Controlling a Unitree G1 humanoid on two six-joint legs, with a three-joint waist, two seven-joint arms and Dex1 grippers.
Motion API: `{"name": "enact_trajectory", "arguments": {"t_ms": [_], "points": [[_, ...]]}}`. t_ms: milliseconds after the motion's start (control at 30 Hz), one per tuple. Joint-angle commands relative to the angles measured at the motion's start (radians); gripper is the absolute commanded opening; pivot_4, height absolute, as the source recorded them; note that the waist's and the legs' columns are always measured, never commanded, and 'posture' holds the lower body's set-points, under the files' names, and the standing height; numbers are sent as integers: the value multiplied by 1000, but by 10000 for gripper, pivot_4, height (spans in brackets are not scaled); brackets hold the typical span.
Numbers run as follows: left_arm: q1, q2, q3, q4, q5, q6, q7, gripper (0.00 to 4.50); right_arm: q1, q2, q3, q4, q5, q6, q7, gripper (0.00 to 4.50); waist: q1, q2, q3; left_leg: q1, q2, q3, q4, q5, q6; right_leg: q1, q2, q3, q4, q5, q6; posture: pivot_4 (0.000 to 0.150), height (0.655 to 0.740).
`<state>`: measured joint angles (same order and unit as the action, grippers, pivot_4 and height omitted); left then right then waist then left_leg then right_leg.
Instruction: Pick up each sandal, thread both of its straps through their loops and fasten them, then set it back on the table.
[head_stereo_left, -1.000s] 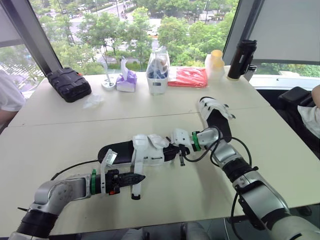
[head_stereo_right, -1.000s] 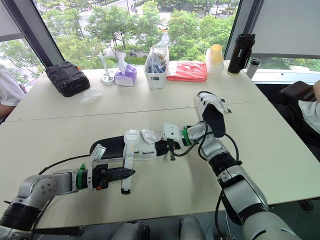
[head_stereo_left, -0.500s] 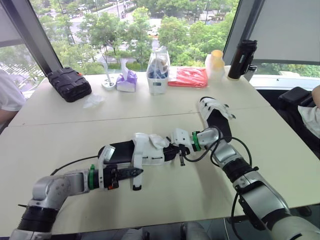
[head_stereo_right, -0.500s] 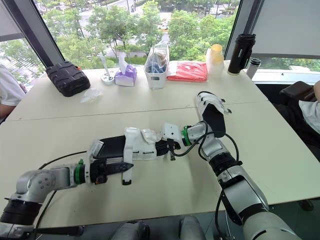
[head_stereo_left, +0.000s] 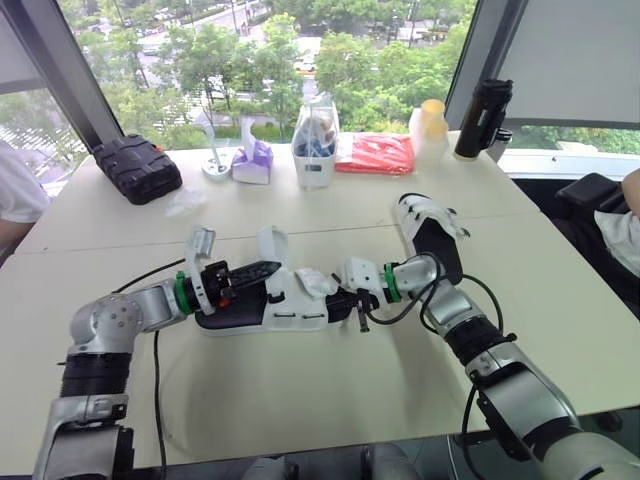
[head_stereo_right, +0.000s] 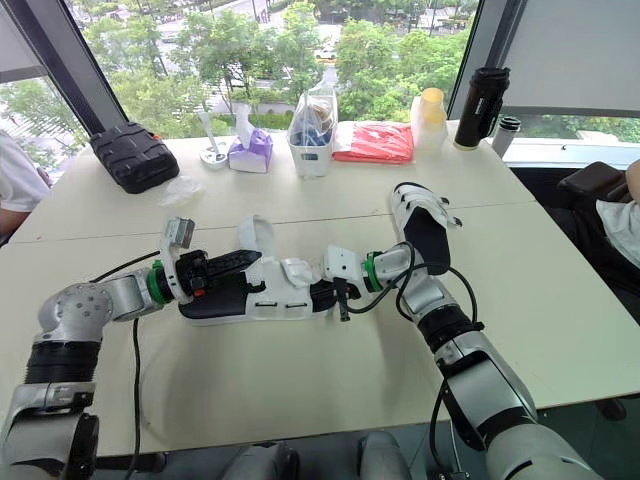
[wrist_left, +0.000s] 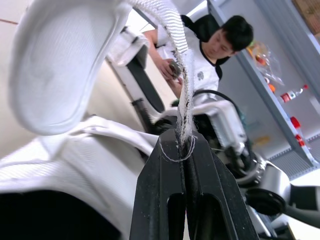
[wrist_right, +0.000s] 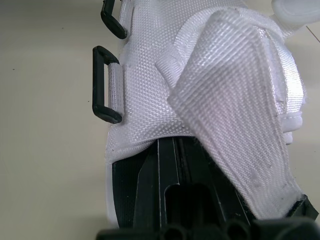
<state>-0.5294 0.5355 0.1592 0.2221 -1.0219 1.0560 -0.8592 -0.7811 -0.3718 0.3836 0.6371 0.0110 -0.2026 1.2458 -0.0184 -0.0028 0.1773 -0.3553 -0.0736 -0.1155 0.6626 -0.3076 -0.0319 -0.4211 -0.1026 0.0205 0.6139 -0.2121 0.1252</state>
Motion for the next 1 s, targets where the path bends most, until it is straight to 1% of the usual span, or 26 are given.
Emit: {"name": "enact_trajectory", "arguments": {"t_ms": [33,267,533,1000], "points": [[-45,-13,-33,23,52,-27,-58,265,32,-16,34,39,-66,29,3,0,0,0,0,0,0,0,0,0,0,0,0,0,0,0,0,1500,7400],[-51,-17,-76,18,87,-5,-149,265,38,-19,36,25,-66,35,2,0,-2,0,0,0,0,0,0,0,0,-1,0,0,0,0,0,1500,7400],[-30,8,-103,-6,148,-27,-201,265,49,-21,36,9,-65,45,4,0,-2,0,0,0,0,0,0,0,0,-1,0,0,0,0,0,1500,7400],[-33,32,-123,5,237,-76,-284,265,54,-18,38,1,-68,46,6,0,-2,0,0,0,0,0,-1,0,0,-1,0,0,0,0,0,1500,7400]]}}
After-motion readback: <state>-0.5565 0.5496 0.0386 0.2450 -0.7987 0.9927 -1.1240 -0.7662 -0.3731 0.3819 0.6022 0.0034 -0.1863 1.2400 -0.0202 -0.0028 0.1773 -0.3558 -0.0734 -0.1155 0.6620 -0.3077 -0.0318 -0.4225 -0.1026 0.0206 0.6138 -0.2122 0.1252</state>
